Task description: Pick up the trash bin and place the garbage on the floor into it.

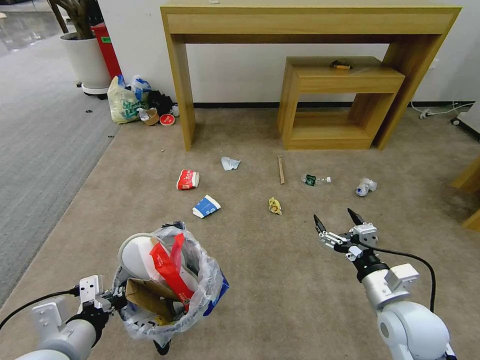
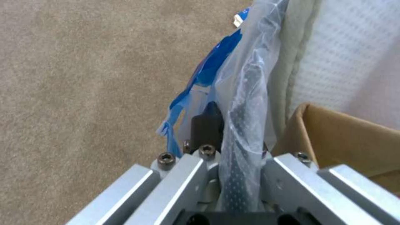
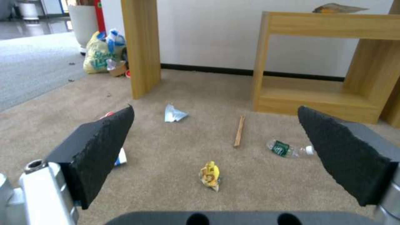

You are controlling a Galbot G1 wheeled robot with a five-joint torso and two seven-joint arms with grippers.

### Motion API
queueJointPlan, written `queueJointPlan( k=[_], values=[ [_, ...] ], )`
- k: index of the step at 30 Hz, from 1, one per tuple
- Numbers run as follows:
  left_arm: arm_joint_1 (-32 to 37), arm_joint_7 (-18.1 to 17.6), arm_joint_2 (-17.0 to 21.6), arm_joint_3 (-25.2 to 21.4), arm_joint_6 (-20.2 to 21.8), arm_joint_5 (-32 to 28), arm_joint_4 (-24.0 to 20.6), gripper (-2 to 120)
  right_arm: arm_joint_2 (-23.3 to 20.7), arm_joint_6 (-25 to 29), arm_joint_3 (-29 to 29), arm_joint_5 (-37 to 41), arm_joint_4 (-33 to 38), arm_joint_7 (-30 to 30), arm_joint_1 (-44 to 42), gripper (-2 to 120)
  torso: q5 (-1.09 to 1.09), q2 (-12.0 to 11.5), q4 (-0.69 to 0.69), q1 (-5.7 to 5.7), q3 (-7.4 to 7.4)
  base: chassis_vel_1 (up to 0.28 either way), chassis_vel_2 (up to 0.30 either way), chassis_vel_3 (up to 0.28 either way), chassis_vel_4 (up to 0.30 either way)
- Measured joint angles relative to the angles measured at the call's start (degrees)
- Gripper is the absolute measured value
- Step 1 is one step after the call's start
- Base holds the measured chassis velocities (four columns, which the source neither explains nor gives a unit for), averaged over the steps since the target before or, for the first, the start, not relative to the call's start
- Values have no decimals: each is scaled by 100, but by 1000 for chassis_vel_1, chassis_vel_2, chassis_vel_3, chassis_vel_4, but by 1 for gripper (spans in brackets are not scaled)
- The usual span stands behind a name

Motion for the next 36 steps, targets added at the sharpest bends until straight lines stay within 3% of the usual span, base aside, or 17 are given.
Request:
queueJointPlan(
  k=[11,36],
  values=[
    [-113,-8,43,73,0,37,12,0,-18,0,-83,-4,-86,1,42,100,0,0,-1,0,0,-43,61,53,-59],
    [-225,-27,127,105,0,20,142,0,-113,-20,-305,13,-372,17,169,100,0,0,-1,1,0,-154,161,153,-157]
  ],
)
